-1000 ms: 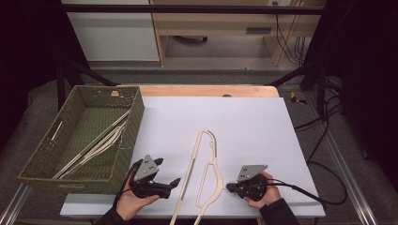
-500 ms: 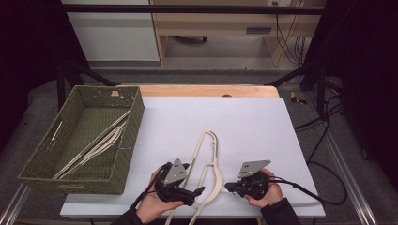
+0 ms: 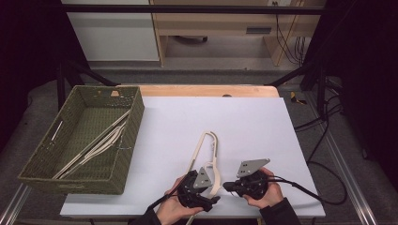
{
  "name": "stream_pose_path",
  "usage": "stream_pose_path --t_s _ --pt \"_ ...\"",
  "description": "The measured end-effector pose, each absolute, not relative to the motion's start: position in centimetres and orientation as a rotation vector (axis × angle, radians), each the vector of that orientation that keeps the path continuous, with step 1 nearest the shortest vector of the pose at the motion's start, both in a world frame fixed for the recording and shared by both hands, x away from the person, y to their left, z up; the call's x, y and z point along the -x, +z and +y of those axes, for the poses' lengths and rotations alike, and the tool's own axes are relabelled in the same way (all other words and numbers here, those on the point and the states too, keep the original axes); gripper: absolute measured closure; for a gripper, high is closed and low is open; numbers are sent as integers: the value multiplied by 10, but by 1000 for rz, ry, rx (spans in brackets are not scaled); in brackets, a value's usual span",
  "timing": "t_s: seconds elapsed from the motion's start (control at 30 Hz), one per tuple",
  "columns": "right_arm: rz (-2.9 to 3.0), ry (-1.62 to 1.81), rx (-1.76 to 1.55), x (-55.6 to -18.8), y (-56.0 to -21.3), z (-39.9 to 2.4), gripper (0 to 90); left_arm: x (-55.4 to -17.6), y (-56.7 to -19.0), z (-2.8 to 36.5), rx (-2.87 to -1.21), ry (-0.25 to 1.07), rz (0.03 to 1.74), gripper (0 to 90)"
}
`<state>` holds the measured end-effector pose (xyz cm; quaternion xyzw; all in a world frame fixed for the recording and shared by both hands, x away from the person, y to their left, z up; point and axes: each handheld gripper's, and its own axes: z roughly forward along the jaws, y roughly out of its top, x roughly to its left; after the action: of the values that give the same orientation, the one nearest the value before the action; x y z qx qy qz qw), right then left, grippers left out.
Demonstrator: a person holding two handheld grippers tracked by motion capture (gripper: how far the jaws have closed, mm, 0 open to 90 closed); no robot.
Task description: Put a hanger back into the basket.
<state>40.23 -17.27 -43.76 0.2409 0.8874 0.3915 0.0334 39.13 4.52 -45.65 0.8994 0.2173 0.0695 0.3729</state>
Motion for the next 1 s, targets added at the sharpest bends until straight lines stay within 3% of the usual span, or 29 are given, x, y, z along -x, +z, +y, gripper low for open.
stream_pose_path --t_s 0.4,0.67,1.0 --pt "2719 1203 -734 -399 -428 -169 895 -389 -464 35 -2354 124 594 656" --pt "2706 1206 -702 -396 -424 -168 884 -385 -460 37 -2343 133 639 682" --pt "2345 1457 -751 -388 -389 -207 526 -381 -444 51 -2287 173 692 701"
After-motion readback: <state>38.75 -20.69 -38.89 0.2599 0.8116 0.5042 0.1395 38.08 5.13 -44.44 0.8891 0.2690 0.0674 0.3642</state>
